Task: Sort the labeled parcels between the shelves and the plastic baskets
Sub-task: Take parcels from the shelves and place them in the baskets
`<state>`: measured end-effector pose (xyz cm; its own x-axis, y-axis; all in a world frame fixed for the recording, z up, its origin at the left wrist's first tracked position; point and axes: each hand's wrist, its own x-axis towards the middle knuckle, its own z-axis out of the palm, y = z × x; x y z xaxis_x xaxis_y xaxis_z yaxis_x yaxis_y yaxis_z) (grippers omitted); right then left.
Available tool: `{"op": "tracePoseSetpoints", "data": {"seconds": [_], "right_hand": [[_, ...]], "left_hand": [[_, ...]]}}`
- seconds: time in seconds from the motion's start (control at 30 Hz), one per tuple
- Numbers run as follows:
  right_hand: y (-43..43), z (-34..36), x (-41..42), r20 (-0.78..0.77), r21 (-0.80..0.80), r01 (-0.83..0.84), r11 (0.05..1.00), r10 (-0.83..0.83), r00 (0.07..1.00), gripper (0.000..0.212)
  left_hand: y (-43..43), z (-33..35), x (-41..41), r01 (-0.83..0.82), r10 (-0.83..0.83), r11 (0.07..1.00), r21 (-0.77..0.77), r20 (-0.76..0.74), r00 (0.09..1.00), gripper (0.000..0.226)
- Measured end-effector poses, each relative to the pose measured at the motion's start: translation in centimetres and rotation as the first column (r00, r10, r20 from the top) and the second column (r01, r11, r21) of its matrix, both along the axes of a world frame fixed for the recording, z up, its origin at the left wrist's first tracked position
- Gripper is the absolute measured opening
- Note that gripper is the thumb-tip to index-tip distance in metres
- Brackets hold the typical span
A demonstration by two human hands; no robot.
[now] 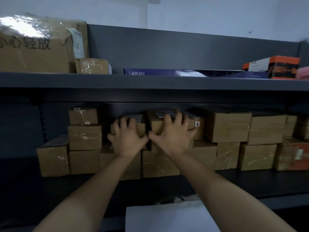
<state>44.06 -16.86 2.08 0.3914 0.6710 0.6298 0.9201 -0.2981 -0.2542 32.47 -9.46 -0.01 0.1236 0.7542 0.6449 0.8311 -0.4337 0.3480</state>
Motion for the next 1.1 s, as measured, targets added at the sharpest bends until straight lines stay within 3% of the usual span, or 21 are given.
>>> {"op": "tracePoseSetpoints", "data": {"seconds": [0.17,0.3,0.43,0.5,0.57,0.67,0.7,0.77,0.87,0.97,1.1], "right_hand": [[-2.2,-1.0,-0.2,0.021,0.090,-0.040,0.995,0.038,0.999,0.073],[-4.0,-1.4,0.8,0.036,0.097,-0.150,0.984,0.148,0.988,0.060],[-5.4,-1.2,2.3,-0.176,0.279,-0.159,0.947,0.213,0.961,0.048],[-5.5,-0.9,2.8,-0.316,0.344,-0.096,0.934,0.212,0.925,0.054],[-5.0,-0.7,3.3,-0.533,0.383,-0.073,0.921,0.285,0.797,0.063],[-4.0,-0.8,4.1,-0.825,0.394,-0.077,0.916,0.390,0.409,0.094],[-3.3,-1.2,4.5,-0.873,0.402,-0.072,0.913,0.406,0.270,0.106],[-1.7,-1.8,5.4,-0.905,0.405,-0.066,0.912,0.411,0.113,0.116],[-2.3,-1.0,5.0,-0.919,0.394,-0.090,0.915,0.395,-0.004,0.105],[-3.3,-0.9,4.6,-0.885,0.465,-0.089,0.881,0.458,-0.090,0.076],[-3.6,-1.6,4.9,-0.828,0.561,-0.080,0.824,0.556,-0.076,0.069]], "left_hand": [[-3.6,-1.2,-1.2,-0.005,0.006,0.997,0.073,-0.008,1.000,0.066],[-4.8,-1.1,-1.8,0.084,-0.083,0.995,0.058,-0.020,0.996,0.054],[-5.4,0.0,-1.9,0.160,-0.158,0.987,0.021,0.330,0.931,0.025],[-5.5,0.5,-1.8,0.149,-0.157,0.987,0.052,0.407,0.900,0.010],[-5.3,0.9,-1.6,0.133,-0.139,0.990,0.046,0.462,0.876,0.008],[-5.0,1.2,-1.2,0.052,-0.040,0.999,-0.011,0.504,0.863,0.028],[-5.2,1.4,-1.1,0.030,-0.007,0.999,-0.035,0.528,0.849,0.040],[-4.8,1.3,-1.1,0.077,0.018,0.989,-0.123,0.628,0.778,0.065],[-4.1,0.8,-1.4,0.244,0.020,0.942,-0.230,0.765,0.644,0.087],[-4.3,0.6,-1.7,0.283,0.010,0.930,-0.234,0.787,0.617,0.078],[-5.2,0.3,-1.8,0.309,-0.014,0.931,-0.193,0.828,0.560,0.081]]}}
